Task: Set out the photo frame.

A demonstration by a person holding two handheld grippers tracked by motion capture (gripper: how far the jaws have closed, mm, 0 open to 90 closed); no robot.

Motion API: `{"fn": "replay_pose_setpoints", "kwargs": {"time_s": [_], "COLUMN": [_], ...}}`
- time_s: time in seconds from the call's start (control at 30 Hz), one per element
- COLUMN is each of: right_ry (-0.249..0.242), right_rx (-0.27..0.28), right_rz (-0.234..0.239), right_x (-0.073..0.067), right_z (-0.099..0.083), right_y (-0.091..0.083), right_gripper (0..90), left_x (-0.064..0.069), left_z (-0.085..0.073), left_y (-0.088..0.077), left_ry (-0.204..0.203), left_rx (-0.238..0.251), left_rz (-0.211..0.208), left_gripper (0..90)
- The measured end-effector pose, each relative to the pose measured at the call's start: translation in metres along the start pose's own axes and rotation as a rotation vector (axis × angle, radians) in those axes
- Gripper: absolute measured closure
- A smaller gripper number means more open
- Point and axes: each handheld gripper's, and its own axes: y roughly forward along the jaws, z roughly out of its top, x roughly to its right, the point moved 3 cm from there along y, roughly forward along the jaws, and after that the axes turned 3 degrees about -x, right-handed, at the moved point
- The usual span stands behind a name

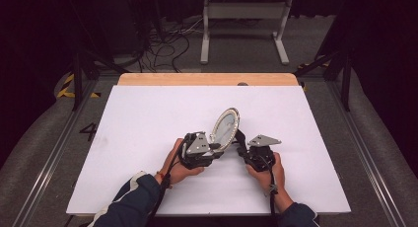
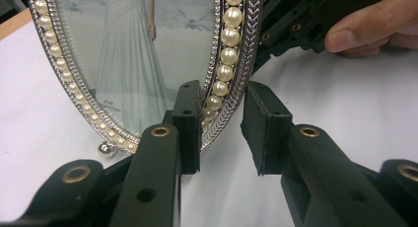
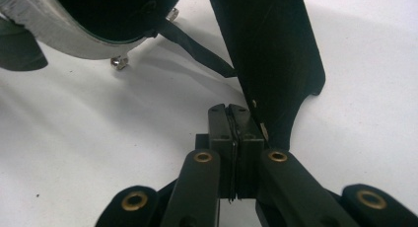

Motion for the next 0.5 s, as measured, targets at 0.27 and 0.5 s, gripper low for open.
{"fn": "replay_pose_setpoints", "kwargs": {"time_s": [0.27, 0.5], "right_ry": [-0.004, -0.056], "right_rx": [0.003, 0.018], "right_rz": [-0.003, -0.007], "right_x": [0.001, -0.005], "right_z": [0.000, 0.002], "right_y": [-0.001, -0.009], "right_gripper": [87.5, 85.5], "left_x": [0.001, -0.001], "left_z": [0.001, -0.001], "left_y": [0.000, -0.010], "left_ry": [0.019, 0.043], "left_rx": [-0.005, 0.001], "left_rz": [-0.006, -0.019], "left_gripper": [68.7, 68.6]}}
